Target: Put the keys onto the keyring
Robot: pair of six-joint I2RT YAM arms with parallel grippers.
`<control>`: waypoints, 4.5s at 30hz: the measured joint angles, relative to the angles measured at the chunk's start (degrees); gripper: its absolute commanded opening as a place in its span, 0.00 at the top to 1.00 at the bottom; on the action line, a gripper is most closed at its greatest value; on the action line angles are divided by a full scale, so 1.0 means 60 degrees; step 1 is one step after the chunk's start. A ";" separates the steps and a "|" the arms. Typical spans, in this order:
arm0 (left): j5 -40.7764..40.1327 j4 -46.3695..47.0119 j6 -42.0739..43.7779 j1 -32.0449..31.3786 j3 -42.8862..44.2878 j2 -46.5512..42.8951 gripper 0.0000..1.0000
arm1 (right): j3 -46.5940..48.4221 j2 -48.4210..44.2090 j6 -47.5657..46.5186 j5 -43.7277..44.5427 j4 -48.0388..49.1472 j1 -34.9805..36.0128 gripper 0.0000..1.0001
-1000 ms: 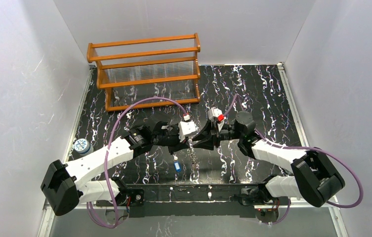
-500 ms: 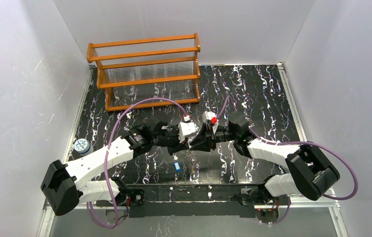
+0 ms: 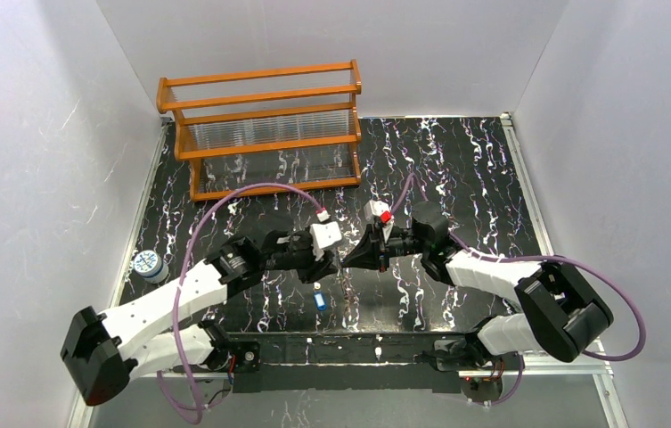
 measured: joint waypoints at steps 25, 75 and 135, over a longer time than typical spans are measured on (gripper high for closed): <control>-0.0124 0.5952 -0.2022 -0.0004 -0.3370 -0.1249 0.65 | -0.0929 -0.0561 0.1978 0.0073 0.3337 0.0000 0.99; -0.7184 0.2204 -0.6732 0.0306 -0.2670 -0.0324 0.02 | 0.1453 0.1213 -0.1606 0.6360 -0.3508 0.0040 0.12; -0.3650 0.2849 -0.8455 0.2269 -0.2641 0.1694 0.17 | 0.4772 0.4386 0.4167 0.5187 -0.7777 -0.0962 0.61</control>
